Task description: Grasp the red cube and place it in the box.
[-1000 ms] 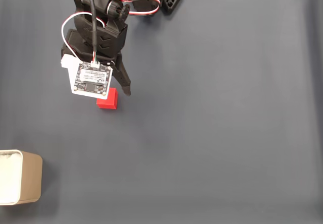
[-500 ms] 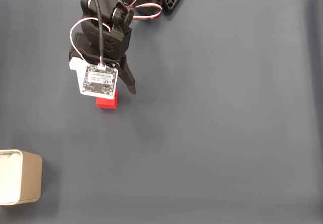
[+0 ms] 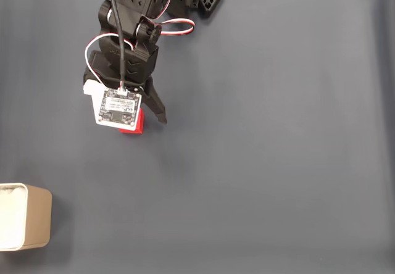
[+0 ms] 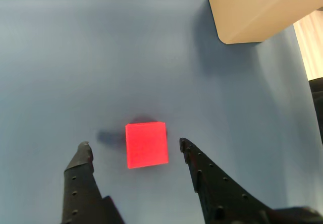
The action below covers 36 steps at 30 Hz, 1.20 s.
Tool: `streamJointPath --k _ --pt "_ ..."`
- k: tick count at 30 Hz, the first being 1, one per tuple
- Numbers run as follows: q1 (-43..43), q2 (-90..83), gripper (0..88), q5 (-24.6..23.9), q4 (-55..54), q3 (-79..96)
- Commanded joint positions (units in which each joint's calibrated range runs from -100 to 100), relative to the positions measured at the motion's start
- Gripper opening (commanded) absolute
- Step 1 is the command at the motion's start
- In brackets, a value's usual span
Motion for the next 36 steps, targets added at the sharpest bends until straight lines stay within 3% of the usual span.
streamJointPath --k 1,36 --pt "0.3 0.7 40.6 -0.6 -1.6 -2.3" --pt "-3.9 1.1 41.6 -2.8 -1.9 -0.1"
